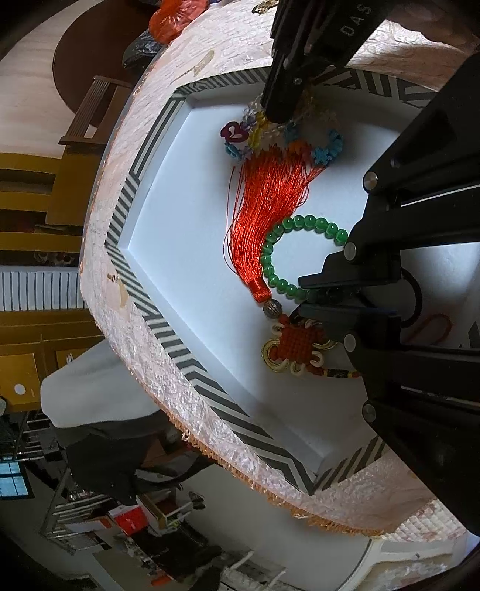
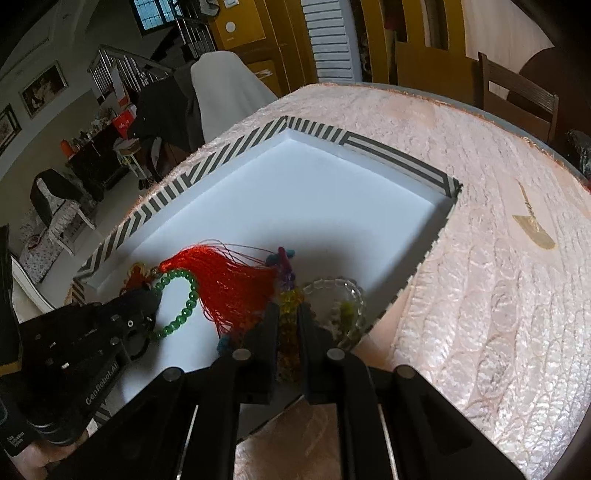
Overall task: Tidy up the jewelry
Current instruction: 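Open both tools to release the bracelet and bead strand in the tray, then move both tools back to the remaining jewelry on the table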
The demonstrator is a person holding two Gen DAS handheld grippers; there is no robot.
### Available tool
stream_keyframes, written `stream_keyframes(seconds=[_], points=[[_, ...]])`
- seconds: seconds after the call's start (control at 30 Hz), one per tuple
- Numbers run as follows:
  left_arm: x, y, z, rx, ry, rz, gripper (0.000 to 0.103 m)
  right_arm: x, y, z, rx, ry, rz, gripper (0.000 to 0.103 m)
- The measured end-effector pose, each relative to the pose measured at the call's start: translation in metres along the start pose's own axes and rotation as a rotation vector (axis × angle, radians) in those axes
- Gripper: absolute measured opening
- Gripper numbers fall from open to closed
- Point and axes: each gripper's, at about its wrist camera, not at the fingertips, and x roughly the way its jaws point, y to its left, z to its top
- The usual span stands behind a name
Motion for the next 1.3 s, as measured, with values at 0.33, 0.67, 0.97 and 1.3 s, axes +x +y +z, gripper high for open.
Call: stream_keyframes(seconds=[0.33, 0.67, 0.97, 1.3], points=[[0.005, -0.006, 0.005, 0.045, 0.001, -0.022, 0.035, -0.01, -0.001, -0.011, 0.018, 0.011, -0.028, 0.007], [0.014, -0.041, 0.015, 0.106, -0.023, -0.078, 0.038, -0.023, -0.034, -0.019, 0.08, 0.026, -0.1, 0.007], [0.018, -0.047, 0.018, 0.088, 0.07, -0.075, 0.088, -0.035, -0.049, -0.02, 0.15, 0.003, -0.061, 0.027], [-0.02, -0.066, 0.018, 0.137, -0.024, -0.034, 0.088, -0.084, -0.051, -0.021, 0.095, -0.124, -0.06, 0.039]])
